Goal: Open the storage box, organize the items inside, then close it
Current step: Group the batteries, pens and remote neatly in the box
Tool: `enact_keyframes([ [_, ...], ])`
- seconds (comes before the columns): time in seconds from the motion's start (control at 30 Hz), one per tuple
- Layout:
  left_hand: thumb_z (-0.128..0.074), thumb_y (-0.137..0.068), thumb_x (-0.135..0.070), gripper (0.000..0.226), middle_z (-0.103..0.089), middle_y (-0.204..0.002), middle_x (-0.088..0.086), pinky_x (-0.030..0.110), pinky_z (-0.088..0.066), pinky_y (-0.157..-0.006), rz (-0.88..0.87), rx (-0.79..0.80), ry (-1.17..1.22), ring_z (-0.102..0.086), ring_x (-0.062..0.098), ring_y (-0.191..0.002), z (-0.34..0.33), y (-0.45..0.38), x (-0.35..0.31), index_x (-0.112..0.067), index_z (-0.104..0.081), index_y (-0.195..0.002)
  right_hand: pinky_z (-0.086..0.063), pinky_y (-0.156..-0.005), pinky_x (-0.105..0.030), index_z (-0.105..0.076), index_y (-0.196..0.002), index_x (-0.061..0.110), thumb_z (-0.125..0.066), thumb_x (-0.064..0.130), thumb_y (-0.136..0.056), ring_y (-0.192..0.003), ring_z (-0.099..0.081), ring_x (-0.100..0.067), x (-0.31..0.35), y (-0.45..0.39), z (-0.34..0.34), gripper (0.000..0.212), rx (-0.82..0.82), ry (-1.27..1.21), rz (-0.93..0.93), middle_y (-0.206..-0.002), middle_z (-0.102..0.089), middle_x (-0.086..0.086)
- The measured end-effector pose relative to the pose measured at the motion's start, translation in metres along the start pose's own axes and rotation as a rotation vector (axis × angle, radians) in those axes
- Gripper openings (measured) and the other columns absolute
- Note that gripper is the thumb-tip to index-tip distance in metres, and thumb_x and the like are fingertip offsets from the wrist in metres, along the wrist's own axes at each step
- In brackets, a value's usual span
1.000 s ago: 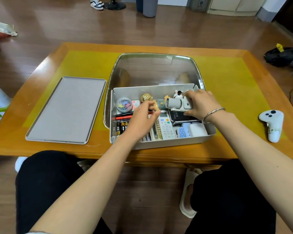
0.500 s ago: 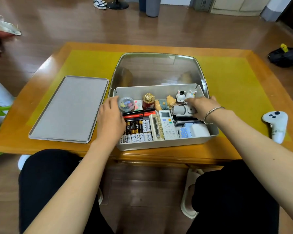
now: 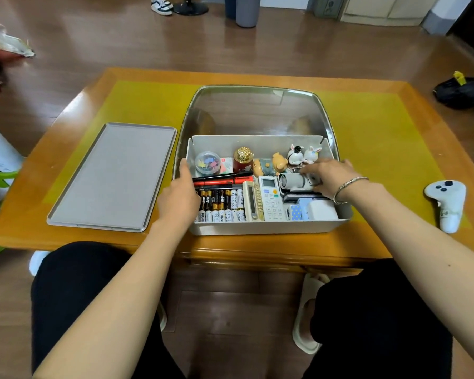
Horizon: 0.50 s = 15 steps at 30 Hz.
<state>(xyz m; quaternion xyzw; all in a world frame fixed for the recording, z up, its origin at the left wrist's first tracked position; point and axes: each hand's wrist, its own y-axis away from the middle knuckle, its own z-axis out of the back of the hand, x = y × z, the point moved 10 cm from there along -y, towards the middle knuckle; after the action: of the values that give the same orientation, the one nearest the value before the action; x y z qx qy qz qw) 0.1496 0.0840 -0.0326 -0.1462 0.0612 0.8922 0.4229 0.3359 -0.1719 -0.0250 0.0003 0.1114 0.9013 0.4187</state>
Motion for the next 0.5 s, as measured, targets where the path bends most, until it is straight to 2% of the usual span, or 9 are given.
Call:
enact_keyframes([
  [0.17,-0.055,-0.090,-0.009,0.073,-0.065,-0.102,0.018,0.036,-0.036,-0.059,-0.034,-0.009,0.003,-0.047,0.024,-0.071,0.000,-0.014,-0.004,-0.014,-0.012,-0.149,-0.032,-0.092,-0.039,-0.041,-0.138,0.035,-0.051,0.003,-0.083,-0.124,-0.044,-0.026,-0.003,0.001,-0.003,0.064,-0.015,-0.012,-0.028,-0.131,-0.050,-0.002],
  [0.27,-0.041,-0.100,-0.027,0.050,-0.064,-0.110,0.017,0.036,-0.039,-0.065,-0.086,-0.040,0.088,-0.059,0.032,-0.086,0.002,-0.018,-0.003,-0.015,-0.024,-0.146,-0.029,-0.098,-0.042,-0.033,-0.143,0.031,-0.049,0.000,-0.080,-0.133,-0.032,-0.026,-0.006,0.009,-0.001,0.072,-0.035,-0.078,-0.090,-0.144,-0.038,-0.003],
  [0.3,-0.032,-0.102,-0.039,0.046,-0.064,-0.114,0.016,0.037,-0.040,-0.070,-0.074,-0.043,0.175,-0.059,0.035,-0.096,0.003,-0.019,0.002,-0.016,-0.033,-0.142,-0.027,-0.101,-0.044,-0.032,-0.143,0.030,-0.051,0.003,-0.080,-0.135,-0.027,-0.026,-0.008,0.014,0.001,0.071,-0.068,-0.108,-0.116,-0.148,-0.033,-0.003],
  [0.37,-0.018,-0.099,-0.054,0.058,-0.062,-0.117,0.016,0.036,-0.038,-0.078,-0.019,-0.058,0.349,-0.056,0.035,-0.108,0.005,-0.020,0.018,-0.015,-0.049,-0.129,-0.023,-0.106,-0.047,-0.033,-0.143,0.031,-0.058,0.017,-0.082,-0.139,-0.018,-0.024,-0.008,0.025,0.004,0.068,-0.139,-0.151,-0.145,-0.153,-0.023,-0.003],
  [0.43,-0.021,-0.101,-0.048,0.053,-0.061,-0.117,0.017,0.037,-0.039,-0.080,0.050,-0.108,0.337,-0.054,0.036,-0.108,0.007,-0.019,0.040,-0.010,-0.052,-0.122,-0.017,-0.110,-0.049,-0.030,-0.144,0.033,-0.060,0.035,-0.084,-0.141,-0.011,-0.023,-0.005,0.035,-0.003,0.066,-0.141,-0.178,-0.162,-0.157,-0.015,-0.001],
  [0.5,-0.036,-0.101,-0.026,0.031,-0.057,-0.120,0.020,0.046,-0.041,-0.085,0.103,-0.092,0.151,-0.050,0.039,-0.111,0.004,-0.016,0.058,-0.005,-0.047,-0.123,-0.006,-0.114,-0.050,-0.025,-0.145,0.034,-0.052,0.050,-0.088,-0.144,-0.003,-0.021,-0.002,0.040,-0.016,0.066,-0.094,-0.204,-0.182,-0.158,-0.008,0.001],
])
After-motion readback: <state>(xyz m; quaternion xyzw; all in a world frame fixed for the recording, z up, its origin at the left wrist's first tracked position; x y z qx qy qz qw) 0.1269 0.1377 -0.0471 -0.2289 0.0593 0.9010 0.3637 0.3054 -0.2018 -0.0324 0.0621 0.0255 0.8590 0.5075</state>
